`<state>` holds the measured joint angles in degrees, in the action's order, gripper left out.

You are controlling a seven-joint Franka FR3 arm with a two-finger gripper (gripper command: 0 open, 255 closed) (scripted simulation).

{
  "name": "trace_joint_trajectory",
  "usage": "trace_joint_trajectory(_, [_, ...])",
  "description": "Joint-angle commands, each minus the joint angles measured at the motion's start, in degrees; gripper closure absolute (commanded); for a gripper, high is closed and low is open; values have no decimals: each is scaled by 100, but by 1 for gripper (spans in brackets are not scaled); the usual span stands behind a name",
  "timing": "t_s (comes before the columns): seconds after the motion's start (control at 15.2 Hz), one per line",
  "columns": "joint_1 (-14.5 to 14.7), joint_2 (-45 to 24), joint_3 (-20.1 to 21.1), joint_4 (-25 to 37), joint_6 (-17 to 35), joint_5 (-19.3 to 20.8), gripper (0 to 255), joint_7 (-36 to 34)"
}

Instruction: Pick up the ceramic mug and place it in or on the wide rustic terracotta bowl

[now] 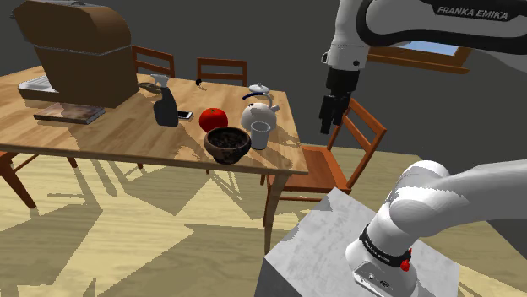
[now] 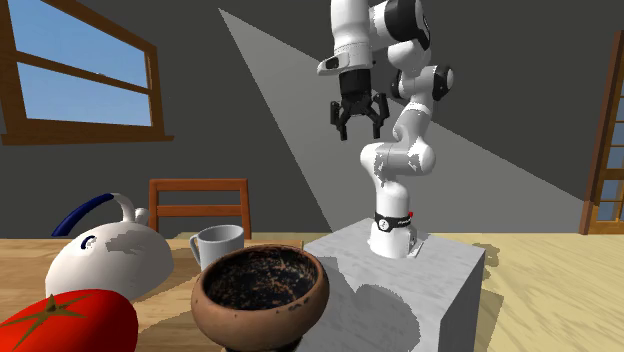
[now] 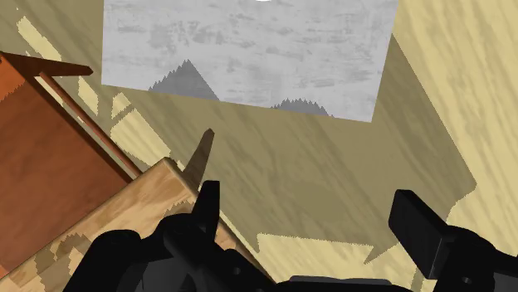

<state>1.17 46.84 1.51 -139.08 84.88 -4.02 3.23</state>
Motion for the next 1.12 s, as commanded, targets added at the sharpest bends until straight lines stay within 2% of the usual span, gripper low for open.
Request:
trace_joint_trajectory(0.0, [0, 0, 0, 0, 0, 0, 0, 0])
trace_joint_trajectory(0.53, [-66, -1443, -44, 155, 1511, 279, 0, 299])
trace_joint_trajectory(1.06, [-132, -3070, -73, 818, 2710, 541, 0, 485])
